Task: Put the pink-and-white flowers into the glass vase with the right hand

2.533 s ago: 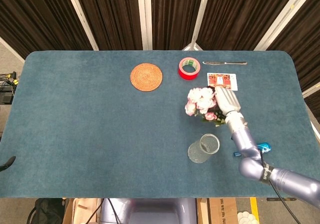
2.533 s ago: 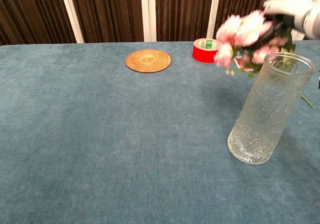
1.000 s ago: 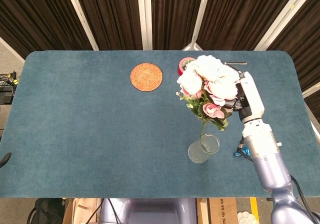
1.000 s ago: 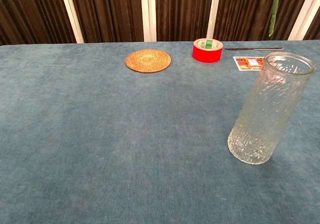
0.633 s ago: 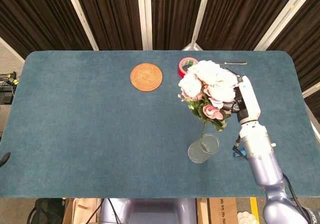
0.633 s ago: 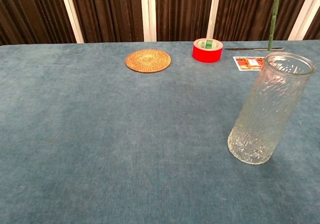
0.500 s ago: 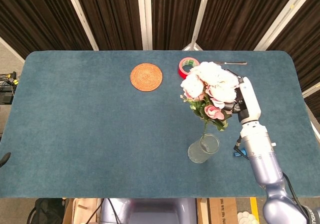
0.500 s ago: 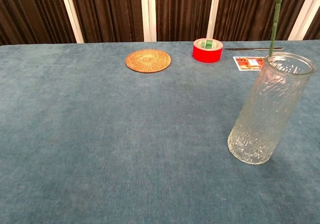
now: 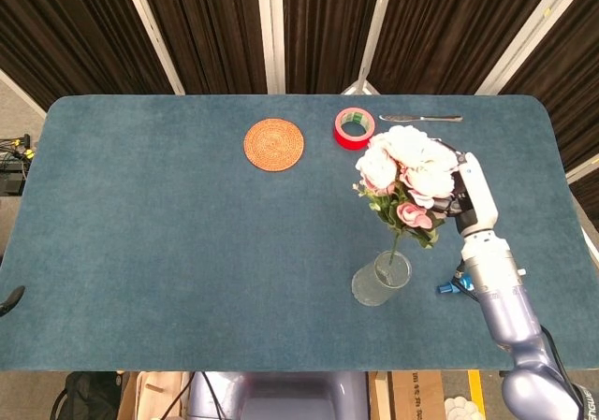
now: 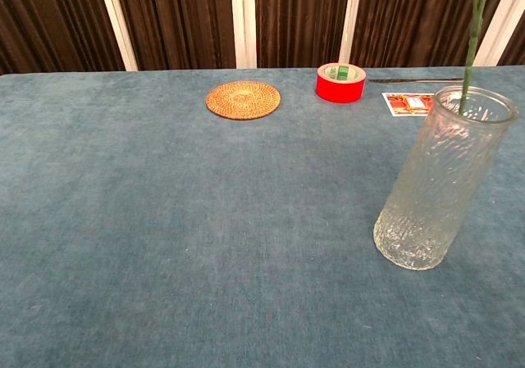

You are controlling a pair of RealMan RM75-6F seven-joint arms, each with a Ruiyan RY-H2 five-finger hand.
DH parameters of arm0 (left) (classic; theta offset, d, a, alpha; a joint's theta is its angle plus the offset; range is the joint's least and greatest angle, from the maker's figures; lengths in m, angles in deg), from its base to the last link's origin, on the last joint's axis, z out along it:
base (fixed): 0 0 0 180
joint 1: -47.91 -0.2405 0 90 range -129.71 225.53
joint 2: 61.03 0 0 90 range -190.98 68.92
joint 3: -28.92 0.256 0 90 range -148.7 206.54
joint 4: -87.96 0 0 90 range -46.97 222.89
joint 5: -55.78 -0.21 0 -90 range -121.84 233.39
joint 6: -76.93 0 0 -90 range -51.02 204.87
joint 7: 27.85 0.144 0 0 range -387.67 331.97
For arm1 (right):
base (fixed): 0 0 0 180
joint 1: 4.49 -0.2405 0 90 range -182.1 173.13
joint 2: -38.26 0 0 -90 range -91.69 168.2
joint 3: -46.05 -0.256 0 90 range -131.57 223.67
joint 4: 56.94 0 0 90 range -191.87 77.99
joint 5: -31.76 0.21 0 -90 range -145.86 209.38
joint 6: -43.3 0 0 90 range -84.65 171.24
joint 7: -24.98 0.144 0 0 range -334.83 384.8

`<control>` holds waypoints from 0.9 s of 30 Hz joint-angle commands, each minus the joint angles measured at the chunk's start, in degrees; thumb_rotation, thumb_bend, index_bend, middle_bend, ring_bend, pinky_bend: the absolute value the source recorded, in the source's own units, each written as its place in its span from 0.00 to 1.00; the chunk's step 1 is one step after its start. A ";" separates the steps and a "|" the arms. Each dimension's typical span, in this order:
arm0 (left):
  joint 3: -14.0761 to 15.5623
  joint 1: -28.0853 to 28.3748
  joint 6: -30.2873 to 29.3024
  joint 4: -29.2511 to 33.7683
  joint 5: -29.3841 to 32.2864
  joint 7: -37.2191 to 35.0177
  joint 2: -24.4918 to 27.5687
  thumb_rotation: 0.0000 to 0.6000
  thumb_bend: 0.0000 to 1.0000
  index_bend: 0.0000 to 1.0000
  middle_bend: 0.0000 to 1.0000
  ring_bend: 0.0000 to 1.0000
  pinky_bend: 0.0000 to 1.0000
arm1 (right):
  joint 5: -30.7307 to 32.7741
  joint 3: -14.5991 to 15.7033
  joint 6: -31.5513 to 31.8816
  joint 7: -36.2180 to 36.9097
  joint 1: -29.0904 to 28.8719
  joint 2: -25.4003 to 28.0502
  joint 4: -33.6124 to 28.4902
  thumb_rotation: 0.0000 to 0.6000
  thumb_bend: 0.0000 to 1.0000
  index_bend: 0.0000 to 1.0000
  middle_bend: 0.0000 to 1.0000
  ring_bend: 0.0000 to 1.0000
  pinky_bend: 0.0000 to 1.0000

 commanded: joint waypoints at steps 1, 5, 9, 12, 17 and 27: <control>0.08 -0.01 -0.01 0.09 -0.10 0.20 -0.06 1.00 0.22 0.10 0.00 0.00 0.11 | -1.89 0.91 -0.72 1.71 1.32 -0.16 0.84 1.00 0.39 0.51 0.47 0.53 0.22; 0.05 -0.01 0.13 0.22 0.11 0.48 -0.08 1.00 0.22 0.10 0.00 0.00 0.11 | -4.27 2.04 -1.46 4.07 2.83 -0.53 1.88 1.00 0.39 0.51 0.47 0.53 0.22; 0.10 0.03 0.28 0.32 0.11 0.74 -0.08 1.00 0.22 0.10 0.00 0.00 0.11 | -7.57 3.76 -2.10 5.78 4.06 -1.41 3.01 1.00 0.39 0.51 0.47 0.53 0.22; 0.19 0.04 0.28 0.37 -0.09 0.85 -0.09 1.00 0.22 0.10 0.00 0.00 0.11 | -9.63 4.97 -2.54 6.99 4.65 -2.35 3.98 1.00 0.39 0.51 0.47 0.53 0.22; 0.14 0.01 0.29 0.41 0.04 0.63 -0.03 1.00 0.22 0.10 0.00 0.00 0.11 | -13.42 6.90 -2.95 8.88 5.79 -3.42 5.29 1.00 0.39 0.51 0.47 0.53 0.22; 0.28 0.05 0.49 0.57 -0.10 0.82 0.08 1.00 0.22 0.10 0.00 0.00 0.11 | -22.43 11.38 -4.83 15.11 7.91 -4.46 8.60 1.00 0.39 0.42 0.41 0.41 0.13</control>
